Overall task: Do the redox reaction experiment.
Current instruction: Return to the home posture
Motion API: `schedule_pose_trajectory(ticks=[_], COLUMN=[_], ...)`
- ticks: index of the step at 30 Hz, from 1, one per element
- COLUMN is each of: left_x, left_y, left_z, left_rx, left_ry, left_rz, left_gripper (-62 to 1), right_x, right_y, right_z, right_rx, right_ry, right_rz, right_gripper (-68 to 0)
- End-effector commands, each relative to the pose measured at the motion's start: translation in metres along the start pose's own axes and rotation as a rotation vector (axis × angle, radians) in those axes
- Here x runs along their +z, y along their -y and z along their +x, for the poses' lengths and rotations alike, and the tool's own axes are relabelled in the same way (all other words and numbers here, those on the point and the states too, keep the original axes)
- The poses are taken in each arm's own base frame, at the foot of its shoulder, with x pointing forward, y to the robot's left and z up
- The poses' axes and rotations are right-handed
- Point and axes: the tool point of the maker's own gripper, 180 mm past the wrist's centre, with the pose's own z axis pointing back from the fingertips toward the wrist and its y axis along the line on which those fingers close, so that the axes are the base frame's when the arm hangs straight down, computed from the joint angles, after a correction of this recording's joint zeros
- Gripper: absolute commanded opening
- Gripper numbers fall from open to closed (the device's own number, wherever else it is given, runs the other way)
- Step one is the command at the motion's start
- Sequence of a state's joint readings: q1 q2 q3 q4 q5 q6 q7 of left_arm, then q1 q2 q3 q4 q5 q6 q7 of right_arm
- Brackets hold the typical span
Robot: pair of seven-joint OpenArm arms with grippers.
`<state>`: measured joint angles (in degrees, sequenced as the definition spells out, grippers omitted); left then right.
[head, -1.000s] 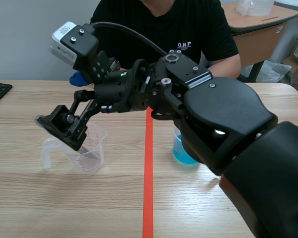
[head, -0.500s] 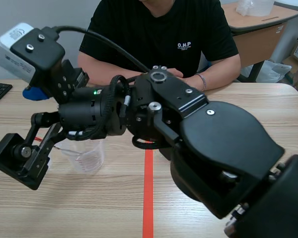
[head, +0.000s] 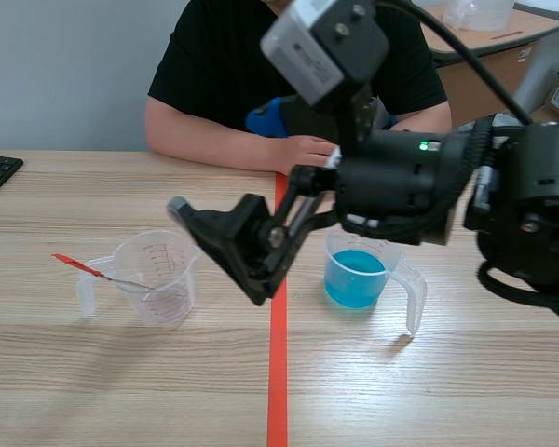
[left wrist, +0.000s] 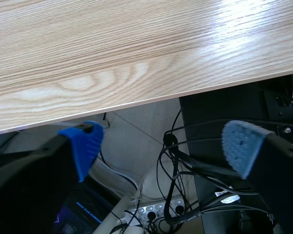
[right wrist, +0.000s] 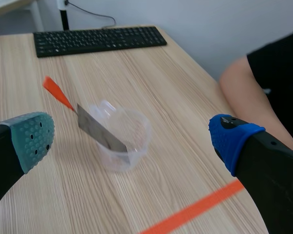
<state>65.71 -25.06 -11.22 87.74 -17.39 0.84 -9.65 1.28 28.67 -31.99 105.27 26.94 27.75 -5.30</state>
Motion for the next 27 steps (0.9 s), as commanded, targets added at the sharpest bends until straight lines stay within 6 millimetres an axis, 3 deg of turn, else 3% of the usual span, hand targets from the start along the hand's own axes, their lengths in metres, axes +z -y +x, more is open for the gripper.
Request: schedule_pose_trajectory(ticks=[1,8,18,27], left_x=[-0.001,0.0,0.003,0.005], left_y=[-0.001,-0.001,-0.001,0.008], left_z=[0.006,0.005,0.002,0.069], left_rx=[0.002,0.002,-0.027,-0.108], left_ry=[0.023,0.022,0.004,0.277], left_rz=[0.006,0.004,-0.025,-0.132], left_gripper=[1.4,1.4,1.4,1.4], right_x=[0.011,0.059,0.103,0.115], right_y=[0.007,0.008,-0.019,-0.013], right_z=[0.003,-0.011,-0.011,-0.005], right_rx=[-0.014,-0.045,-0.083,-0.061], right_ry=[0.016,-0.026,-0.047,-0.065], right_rz=[-0.029,-0.086,-0.102,-0.141], right_gripper=[0.4,0.4,0.4,0.4])
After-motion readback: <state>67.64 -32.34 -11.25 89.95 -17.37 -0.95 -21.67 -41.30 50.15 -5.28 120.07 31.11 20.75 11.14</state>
